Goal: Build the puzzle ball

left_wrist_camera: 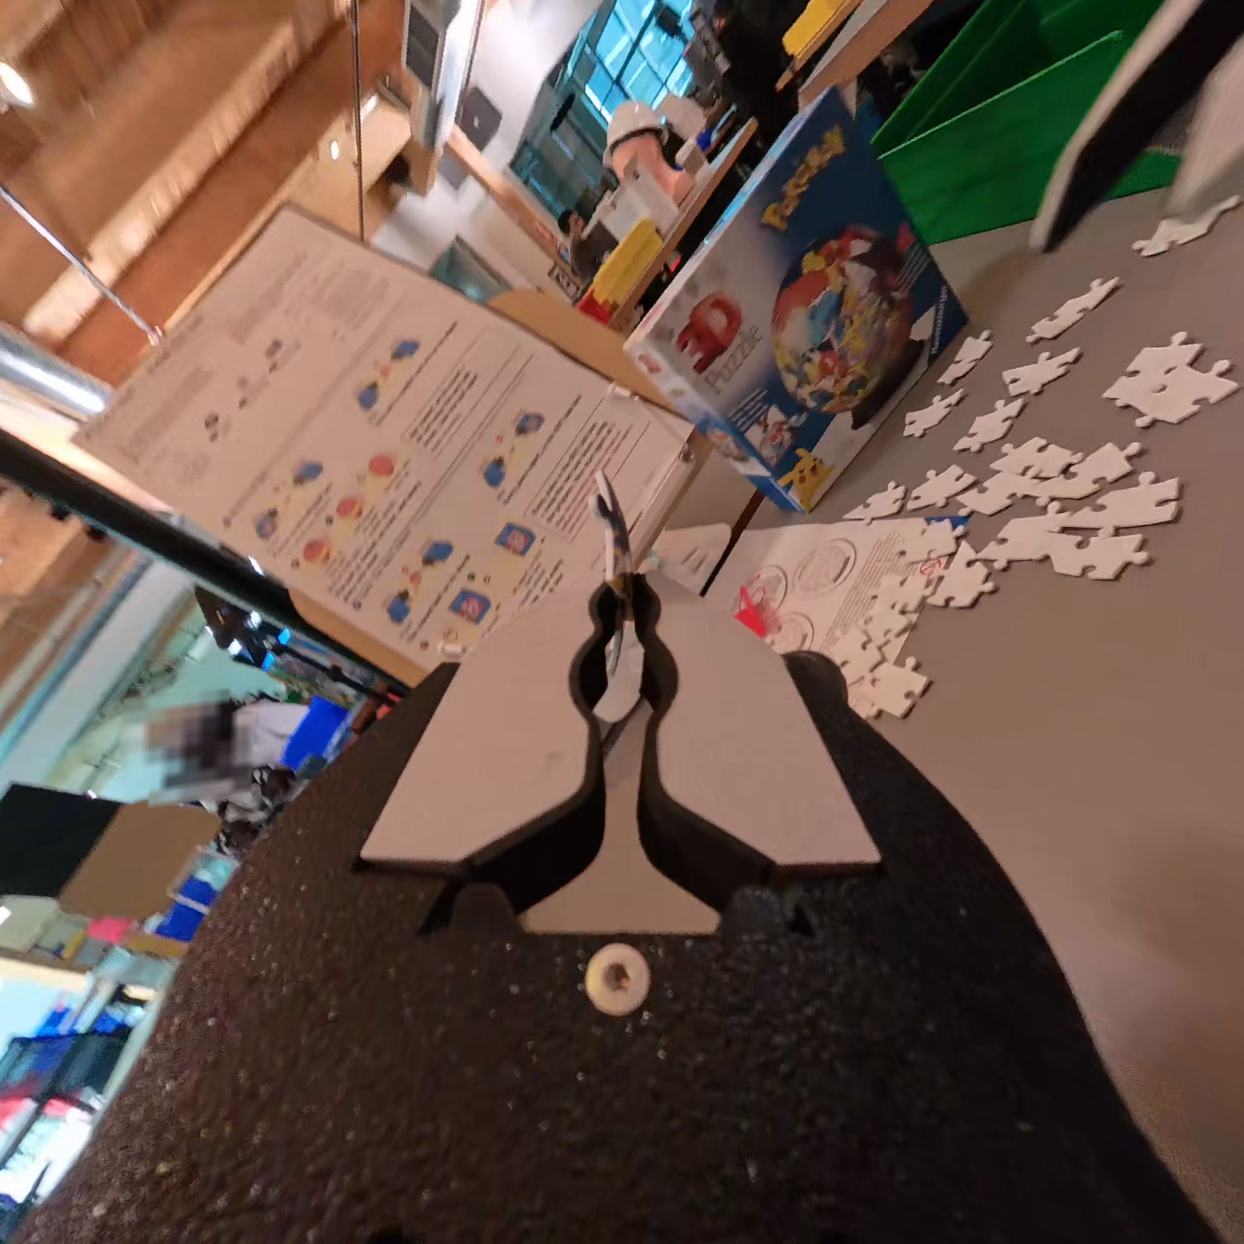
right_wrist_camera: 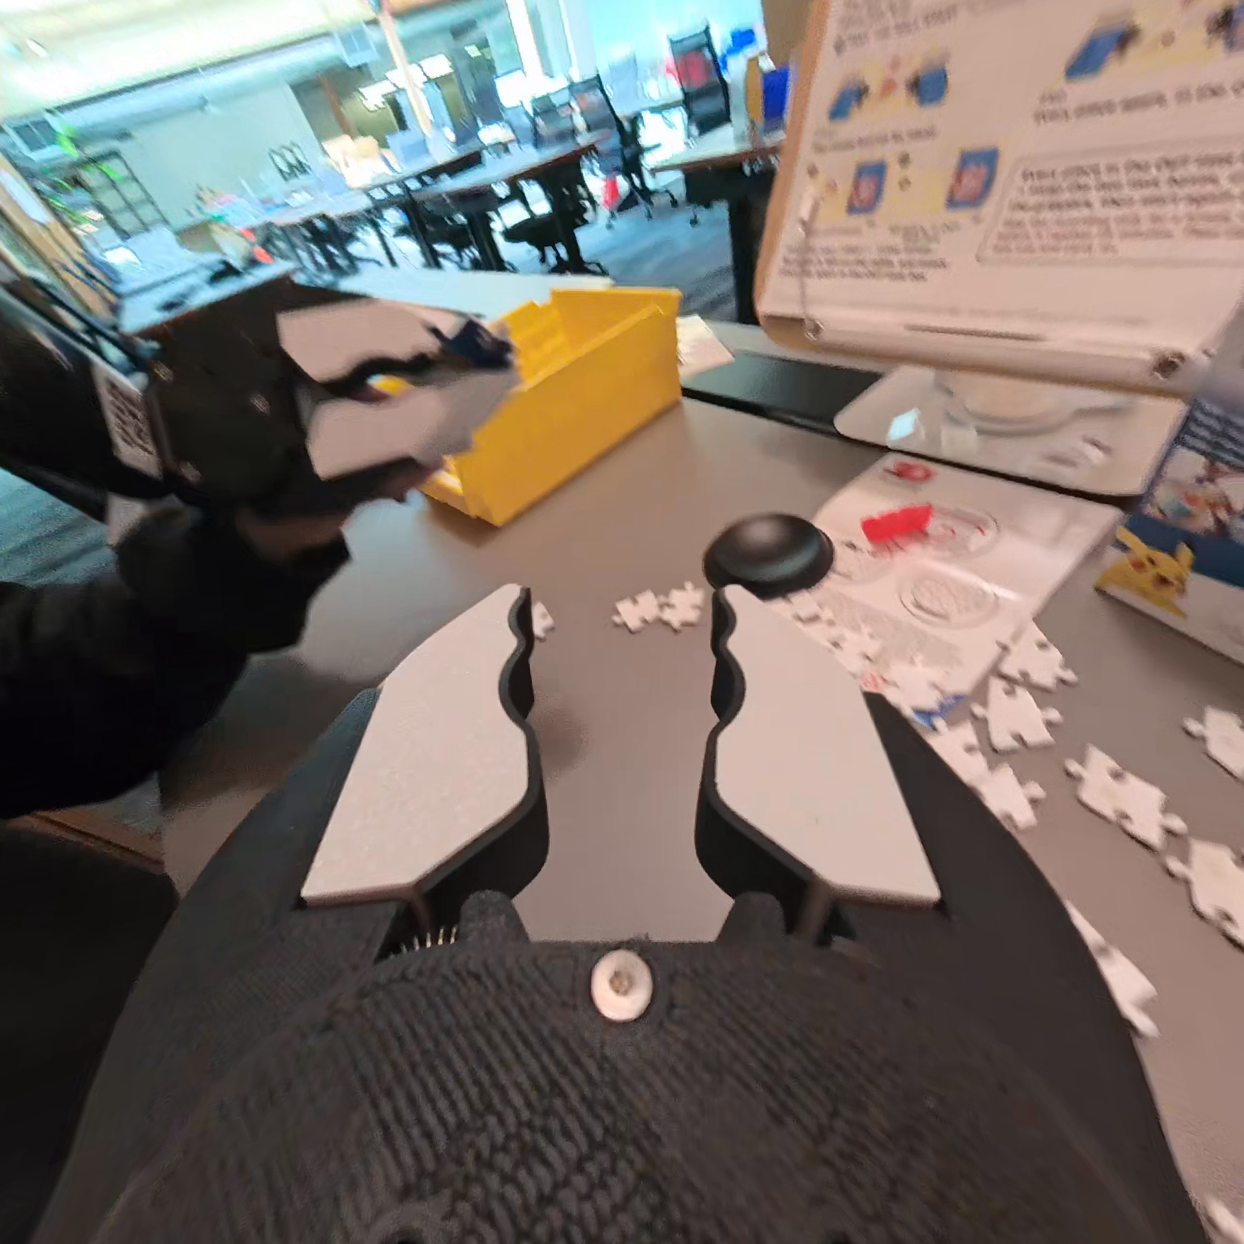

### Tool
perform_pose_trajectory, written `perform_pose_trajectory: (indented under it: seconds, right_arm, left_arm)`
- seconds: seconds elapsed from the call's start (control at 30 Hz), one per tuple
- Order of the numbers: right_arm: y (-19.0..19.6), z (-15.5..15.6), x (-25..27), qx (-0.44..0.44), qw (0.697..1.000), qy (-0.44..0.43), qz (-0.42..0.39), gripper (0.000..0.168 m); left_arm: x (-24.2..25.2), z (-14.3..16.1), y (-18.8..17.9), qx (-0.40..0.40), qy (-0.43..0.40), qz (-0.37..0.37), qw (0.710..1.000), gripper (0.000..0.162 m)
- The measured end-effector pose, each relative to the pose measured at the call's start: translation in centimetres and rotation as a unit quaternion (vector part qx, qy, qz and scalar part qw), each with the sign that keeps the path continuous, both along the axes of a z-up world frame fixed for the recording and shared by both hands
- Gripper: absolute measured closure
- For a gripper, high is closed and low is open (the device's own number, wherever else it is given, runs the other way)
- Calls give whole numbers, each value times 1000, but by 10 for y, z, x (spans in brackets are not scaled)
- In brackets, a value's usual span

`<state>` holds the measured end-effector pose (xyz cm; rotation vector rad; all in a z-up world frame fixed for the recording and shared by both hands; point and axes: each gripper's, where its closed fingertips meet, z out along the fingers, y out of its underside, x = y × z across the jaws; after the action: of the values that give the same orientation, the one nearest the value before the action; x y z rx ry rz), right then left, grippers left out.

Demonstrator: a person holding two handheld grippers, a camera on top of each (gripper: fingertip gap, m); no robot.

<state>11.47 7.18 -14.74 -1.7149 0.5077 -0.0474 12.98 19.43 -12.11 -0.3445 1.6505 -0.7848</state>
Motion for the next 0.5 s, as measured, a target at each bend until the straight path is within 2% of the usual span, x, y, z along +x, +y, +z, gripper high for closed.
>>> perform_pose_trajectory:
  seconds: [0.13, 0.3, 0.37, 0.5]
  right_arm:
    - [23, 15, -13, 40, 998, 9, 37, 128]
    - [38, 34, -29, 135, 983, 92, 83, 138]
    - [42, 35, -31, 150, 978, 115, 87, 139]
    - [45, 35, -35, 144, 979, 120, 86, 142]
  left_arm:
    - [-4, 2, -28, 115, -77, 2, 990, 158]
    - [-12, 11, -45, 267, -194, 47, 943, 158]
    - [-14, 12, -49, 295, -223, 62, 927, 158]
    - [-20, 13, -60, 303, -261, 60, 914, 158]
